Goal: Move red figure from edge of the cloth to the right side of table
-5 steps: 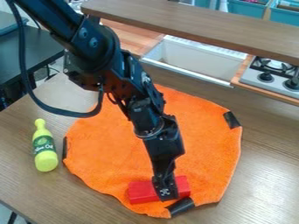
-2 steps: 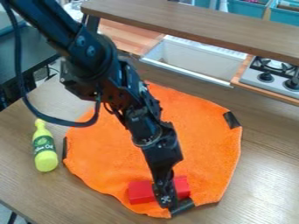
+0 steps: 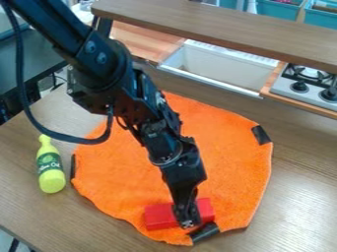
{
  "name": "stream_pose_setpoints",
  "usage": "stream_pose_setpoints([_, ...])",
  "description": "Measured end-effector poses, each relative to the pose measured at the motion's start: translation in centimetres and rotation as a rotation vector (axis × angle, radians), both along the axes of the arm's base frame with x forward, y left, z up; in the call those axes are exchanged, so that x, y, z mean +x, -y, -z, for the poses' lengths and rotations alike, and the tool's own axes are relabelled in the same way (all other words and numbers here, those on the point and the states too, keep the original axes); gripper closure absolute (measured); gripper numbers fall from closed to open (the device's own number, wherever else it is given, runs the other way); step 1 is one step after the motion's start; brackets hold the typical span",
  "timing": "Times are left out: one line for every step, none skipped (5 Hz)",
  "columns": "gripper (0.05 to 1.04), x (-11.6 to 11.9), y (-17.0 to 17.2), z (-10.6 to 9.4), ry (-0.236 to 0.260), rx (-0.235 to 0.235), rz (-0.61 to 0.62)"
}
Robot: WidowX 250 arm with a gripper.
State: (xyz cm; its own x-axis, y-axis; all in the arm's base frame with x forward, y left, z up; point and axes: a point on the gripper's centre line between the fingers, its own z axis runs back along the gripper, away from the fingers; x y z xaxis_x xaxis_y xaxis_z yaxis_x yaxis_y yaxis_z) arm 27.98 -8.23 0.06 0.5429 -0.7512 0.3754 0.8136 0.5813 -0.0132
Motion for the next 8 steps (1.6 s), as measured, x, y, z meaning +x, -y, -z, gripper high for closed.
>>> stream_pose_setpoints([0.681, -0.04, 0.00, -0.04, 0.001, -0.002, -0.004])
stream_pose_setpoints([0.895, -0.01, 0.01, -0.06, -0.002, -0.004, -0.013])
stream_pose_setpoints([0.998, -0.05, 0.11, -0.12, -0.011, -0.011, -0.017])
stream_pose_setpoints([0.954, -0.25, 0.23, -0.23, -0.027, -0.028, -0.002])
stream_pose_setpoints([0.745, -0.20, 0.11, -0.25, -0.028, -0.032, -0.011])
stream_pose_setpoints([0.451, 0.01, 0.06, -0.04, -0.025, -0.026, -0.026])
stream_pose_setpoints([0.159, -0.05, 0.54, 0.03, -0.019, -0.021, -0.016])
stream_pose_setpoints([0.078, -0.11, 0.73, 0.36, -0.021, -0.010, -0.015])
